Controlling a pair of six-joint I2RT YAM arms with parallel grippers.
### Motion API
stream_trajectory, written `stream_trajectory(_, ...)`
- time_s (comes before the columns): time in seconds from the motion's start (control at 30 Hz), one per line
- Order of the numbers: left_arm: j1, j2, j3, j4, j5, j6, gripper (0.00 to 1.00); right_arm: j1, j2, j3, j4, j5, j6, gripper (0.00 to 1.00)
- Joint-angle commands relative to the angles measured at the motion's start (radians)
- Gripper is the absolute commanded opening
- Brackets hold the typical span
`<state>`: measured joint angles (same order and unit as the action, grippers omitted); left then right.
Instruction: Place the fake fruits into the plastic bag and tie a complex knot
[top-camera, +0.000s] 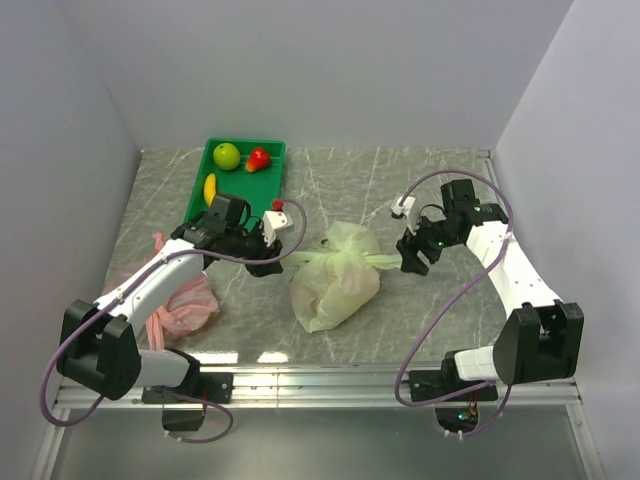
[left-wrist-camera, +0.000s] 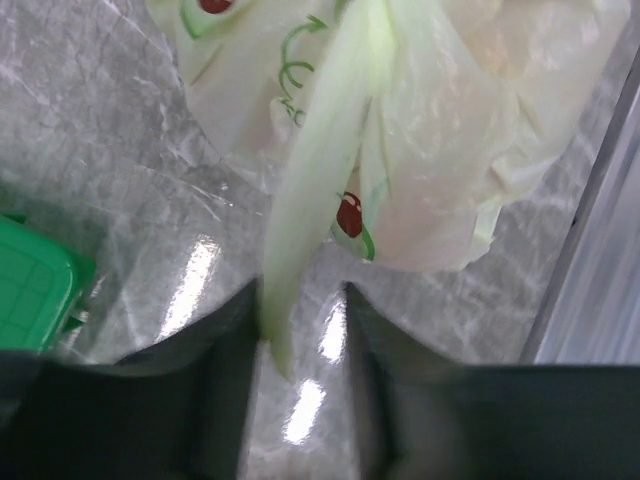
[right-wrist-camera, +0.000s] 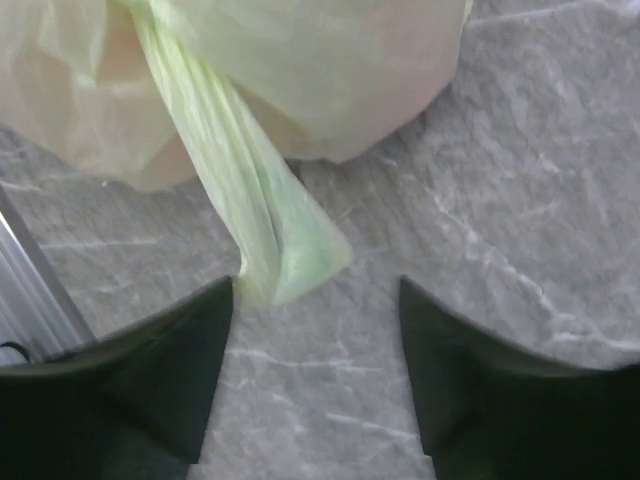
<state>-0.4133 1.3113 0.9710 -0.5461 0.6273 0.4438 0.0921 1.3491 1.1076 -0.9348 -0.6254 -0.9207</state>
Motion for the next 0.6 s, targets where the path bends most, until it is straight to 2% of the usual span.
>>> stream_trajectory(0.0,-0.013,-0.015,0.058,-0.057,0.009,0.124,0.5,0.027,-0.041,0.046,-0.039,0.064,0.005,0.9)
stream_trajectory(0.1,-0.028,0.005,0.08,-0.06,-0.003,0.163,0.59,0.052,-0.038,0.038,-0.018,0.096,0.008,0.91)
stream_trajectory(0.23,-0.071,0.029,0.091,-0.032,-0.064,0.2,0.65,0.104,-0.025,0.026,0.031,0.131,0.02,0.91)
stream_trajectory(0.43,-0.15,0.094,0.077,0.05,-0.23,0.253,0.67,0.179,0.001,-0.002,0.129,0.203,0.036,0.91)
stream_trajectory(0.47,-0.162,0.103,0.061,0.073,-0.291,0.253,0.67,0.187,0.011,-0.006,0.143,0.21,0.042,0.9)
stream_trajectory(0.57,-0.165,0.126,0.043,0.139,-0.334,0.269,0.65,0.201,0.044,-0.002,0.175,0.225,0.065,0.83)
